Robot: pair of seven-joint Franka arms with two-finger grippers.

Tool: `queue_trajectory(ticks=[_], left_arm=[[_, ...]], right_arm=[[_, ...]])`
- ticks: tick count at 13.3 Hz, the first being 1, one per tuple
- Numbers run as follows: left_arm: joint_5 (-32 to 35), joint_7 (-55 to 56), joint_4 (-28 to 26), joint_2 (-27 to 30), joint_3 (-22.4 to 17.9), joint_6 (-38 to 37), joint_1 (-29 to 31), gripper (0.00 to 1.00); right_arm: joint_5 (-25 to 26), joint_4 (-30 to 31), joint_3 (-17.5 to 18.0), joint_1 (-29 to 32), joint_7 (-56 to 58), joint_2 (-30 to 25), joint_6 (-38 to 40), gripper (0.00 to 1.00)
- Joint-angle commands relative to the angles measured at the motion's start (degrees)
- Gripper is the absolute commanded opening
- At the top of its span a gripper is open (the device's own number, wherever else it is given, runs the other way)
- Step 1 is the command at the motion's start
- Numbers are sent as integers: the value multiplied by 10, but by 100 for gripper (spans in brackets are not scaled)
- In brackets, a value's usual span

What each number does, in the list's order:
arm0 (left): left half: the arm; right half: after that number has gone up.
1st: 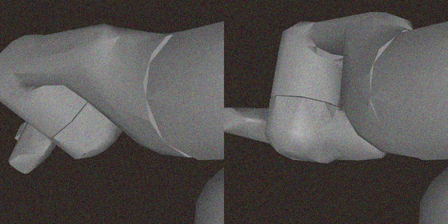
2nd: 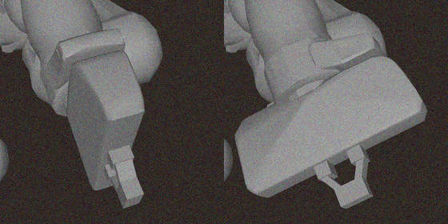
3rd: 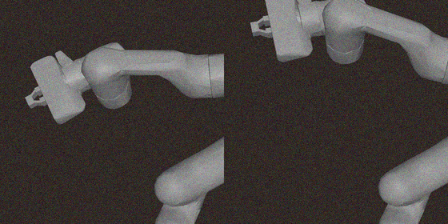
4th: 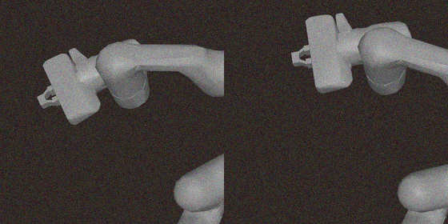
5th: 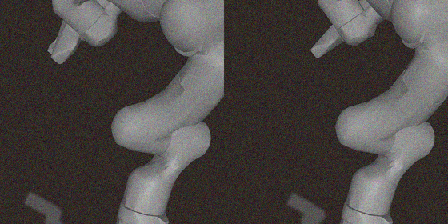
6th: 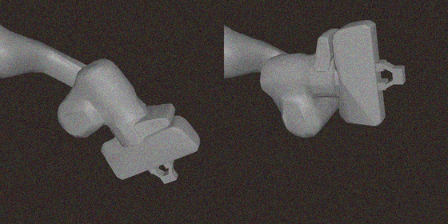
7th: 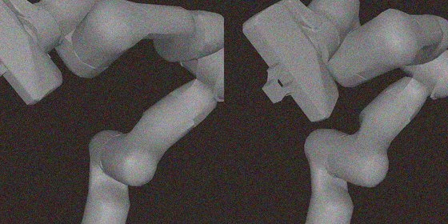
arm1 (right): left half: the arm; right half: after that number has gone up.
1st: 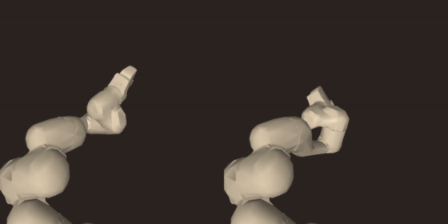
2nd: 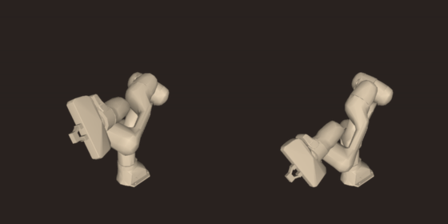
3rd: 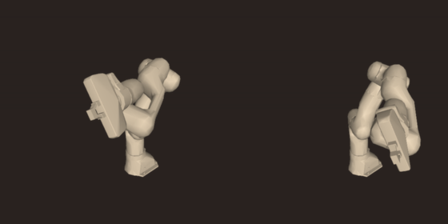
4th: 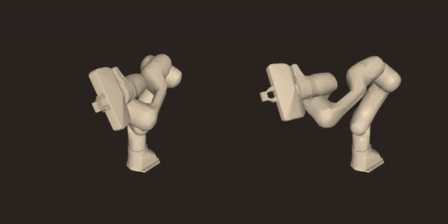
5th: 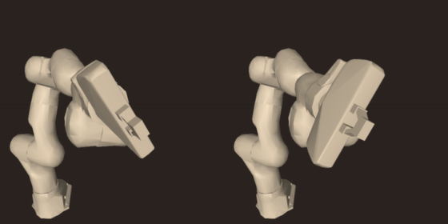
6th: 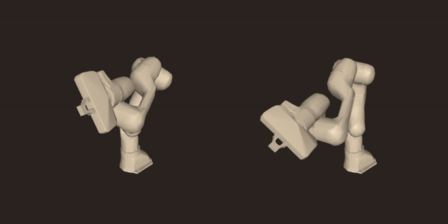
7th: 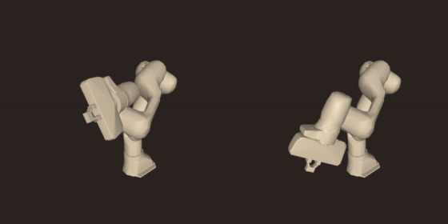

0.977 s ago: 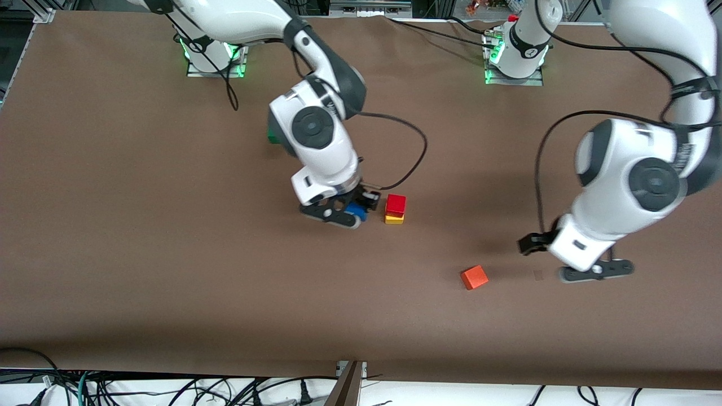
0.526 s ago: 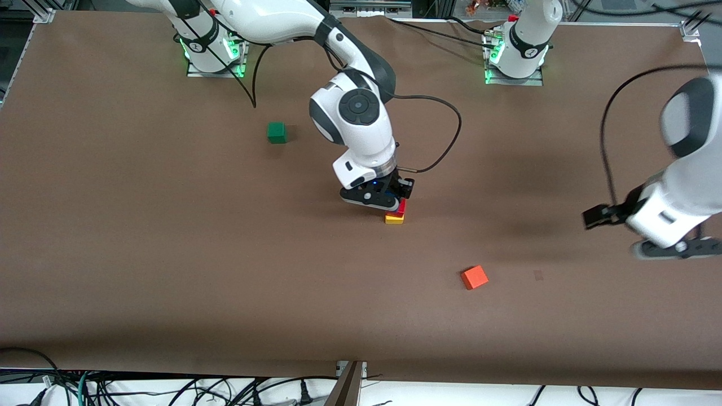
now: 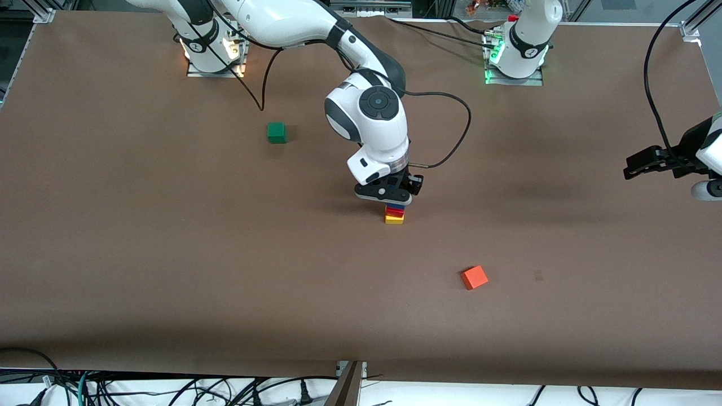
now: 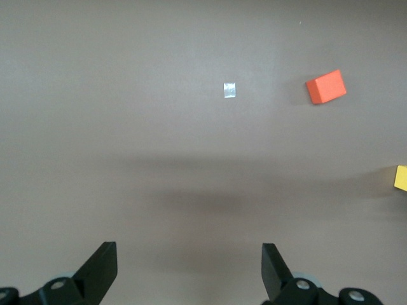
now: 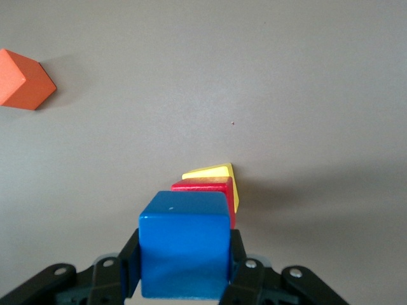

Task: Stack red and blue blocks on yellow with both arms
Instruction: 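Lower the blue cube onto the red cube with the right gripper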

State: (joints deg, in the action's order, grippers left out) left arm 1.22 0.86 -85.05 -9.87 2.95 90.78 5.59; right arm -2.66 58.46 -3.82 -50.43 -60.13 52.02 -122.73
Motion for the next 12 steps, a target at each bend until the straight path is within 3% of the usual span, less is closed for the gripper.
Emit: queue_trajectory(ticks=[1,6,12], left_arm=[[-13,-7,-7,-1,-1,1,9,100],[-17,-4,28,-16,1,-1,4,100],[-10,-10,28,-19,3,-1,7,100]], right_arm=[[15,-22,-8,-9,-11,15,7,42],[29,-23,-8,-10,-11,22,0,49],[29,-23,-8,-10,-11,24,-11,54]])
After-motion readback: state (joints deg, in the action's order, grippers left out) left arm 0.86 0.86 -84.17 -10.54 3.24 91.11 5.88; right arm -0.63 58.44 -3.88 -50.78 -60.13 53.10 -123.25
